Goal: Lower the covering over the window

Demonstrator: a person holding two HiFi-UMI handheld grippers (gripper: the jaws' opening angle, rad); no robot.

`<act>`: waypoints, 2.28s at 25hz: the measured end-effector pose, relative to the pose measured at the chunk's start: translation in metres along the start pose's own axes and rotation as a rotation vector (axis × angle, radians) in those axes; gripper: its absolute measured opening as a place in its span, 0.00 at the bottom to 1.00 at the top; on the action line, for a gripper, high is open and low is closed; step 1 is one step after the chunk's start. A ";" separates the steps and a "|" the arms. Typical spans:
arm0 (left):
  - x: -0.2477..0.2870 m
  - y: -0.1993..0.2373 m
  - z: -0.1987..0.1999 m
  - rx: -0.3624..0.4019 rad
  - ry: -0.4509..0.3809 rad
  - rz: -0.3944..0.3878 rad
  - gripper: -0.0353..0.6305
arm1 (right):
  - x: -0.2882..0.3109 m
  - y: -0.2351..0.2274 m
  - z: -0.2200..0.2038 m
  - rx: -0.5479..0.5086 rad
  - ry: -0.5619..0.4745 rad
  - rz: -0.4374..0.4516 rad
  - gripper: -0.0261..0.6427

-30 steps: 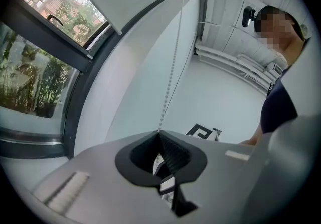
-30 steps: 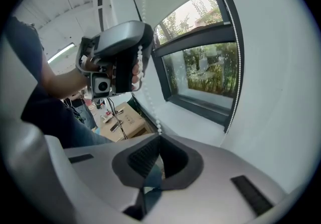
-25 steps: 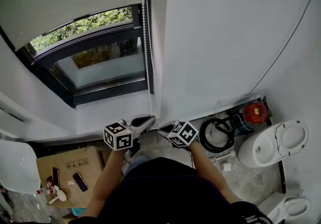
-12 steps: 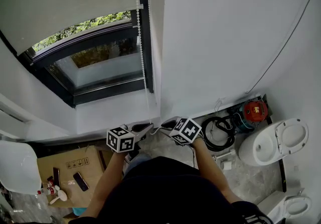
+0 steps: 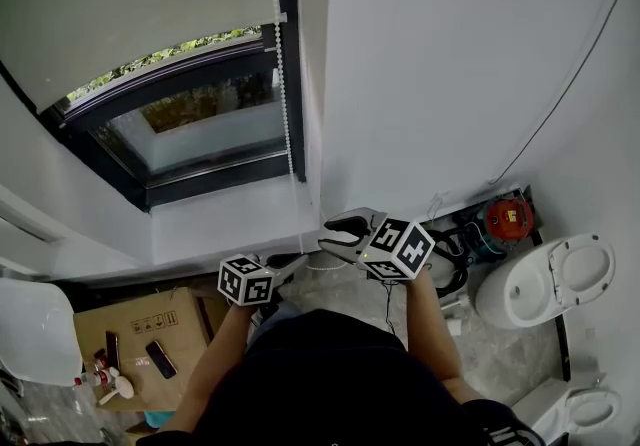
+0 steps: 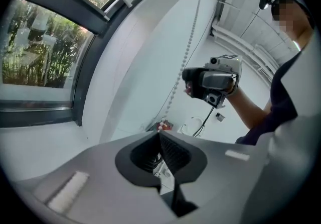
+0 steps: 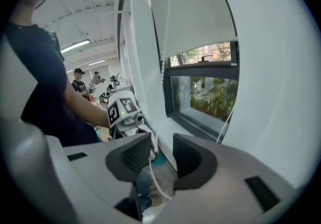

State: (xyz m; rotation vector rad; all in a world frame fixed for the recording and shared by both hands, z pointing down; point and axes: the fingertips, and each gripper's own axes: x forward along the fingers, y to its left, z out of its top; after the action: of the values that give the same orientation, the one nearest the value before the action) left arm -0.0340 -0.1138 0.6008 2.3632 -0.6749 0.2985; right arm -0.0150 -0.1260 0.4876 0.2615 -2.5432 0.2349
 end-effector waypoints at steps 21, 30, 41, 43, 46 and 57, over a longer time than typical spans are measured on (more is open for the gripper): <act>-0.001 0.000 0.000 0.002 -0.016 -0.001 0.07 | 0.014 0.001 0.081 0.059 -0.335 -0.042 0.07; -0.002 0.004 -0.008 0.027 0.030 -0.001 0.07 | 0.024 -0.006 0.074 0.089 -0.303 -0.056 0.06; -0.005 0.016 -0.021 0.004 0.083 0.014 0.07 | 0.032 -0.020 0.057 0.103 -0.258 -0.086 0.06; -0.003 0.016 -0.030 0.043 0.139 0.022 0.07 | 0.039 -0.017 0.048 0.090 -0.204 -0.080 0.06; -0.002 0.015 -0.049 0.086 0.230 0.032 0.07 | 0.055 -0.014 0.021 0.101 -0.118 -0.070 0.06; -0.006 0.015 -0.061 0.023 0.215 0.023 0.07 | 0.076 -0.011 -0.007 0.170 -0.075 -0.037 0.06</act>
State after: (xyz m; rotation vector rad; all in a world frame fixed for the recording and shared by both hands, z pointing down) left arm -0.0495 -0.0816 0.6535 2.3035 -0.5991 0.5644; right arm -0.0717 -0.1454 0.5368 0.3892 -2.5929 0.4355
